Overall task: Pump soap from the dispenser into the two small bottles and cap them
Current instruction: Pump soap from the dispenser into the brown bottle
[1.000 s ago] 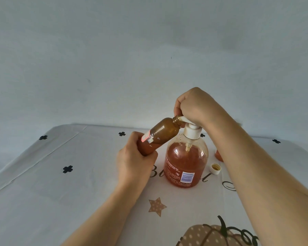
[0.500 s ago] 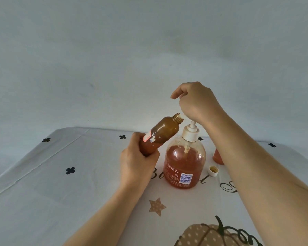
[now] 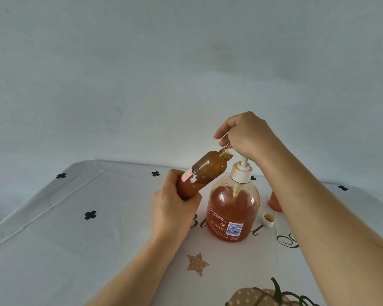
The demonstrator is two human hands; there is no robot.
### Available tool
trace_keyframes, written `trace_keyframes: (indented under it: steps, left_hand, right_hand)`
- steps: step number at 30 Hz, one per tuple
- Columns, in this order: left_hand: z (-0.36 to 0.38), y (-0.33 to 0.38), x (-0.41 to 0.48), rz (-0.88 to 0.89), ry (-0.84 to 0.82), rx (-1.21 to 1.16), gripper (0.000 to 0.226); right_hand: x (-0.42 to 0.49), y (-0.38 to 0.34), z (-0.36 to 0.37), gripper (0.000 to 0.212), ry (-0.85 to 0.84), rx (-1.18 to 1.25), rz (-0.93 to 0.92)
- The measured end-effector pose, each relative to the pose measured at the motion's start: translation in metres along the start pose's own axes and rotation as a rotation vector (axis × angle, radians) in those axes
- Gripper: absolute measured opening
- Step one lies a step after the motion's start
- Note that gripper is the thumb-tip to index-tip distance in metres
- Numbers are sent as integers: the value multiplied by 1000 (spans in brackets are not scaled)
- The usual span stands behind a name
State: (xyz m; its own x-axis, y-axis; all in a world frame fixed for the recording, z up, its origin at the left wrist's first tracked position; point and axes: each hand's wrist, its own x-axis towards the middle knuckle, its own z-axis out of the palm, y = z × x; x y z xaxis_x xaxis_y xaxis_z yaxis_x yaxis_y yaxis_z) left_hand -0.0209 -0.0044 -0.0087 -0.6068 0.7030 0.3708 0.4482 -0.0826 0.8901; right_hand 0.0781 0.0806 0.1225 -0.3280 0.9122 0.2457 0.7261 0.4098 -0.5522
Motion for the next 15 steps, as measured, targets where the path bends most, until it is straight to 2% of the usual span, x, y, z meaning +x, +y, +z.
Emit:
trace_keyframes:
  steps: [5,9,15]
  left_hand:
    - [0,0,0,-11,-2,8,26]
    - [-1,-2,2,-35,4,30,24]
    - [-1,-2,0,-58,-39,55,23]
  right_hand:
    - [2,2,0,41,-69,-15,-14]
    - [3,10,8,51,-112,-9,12]
    - [-2,9,11,52,-68,-3,77]
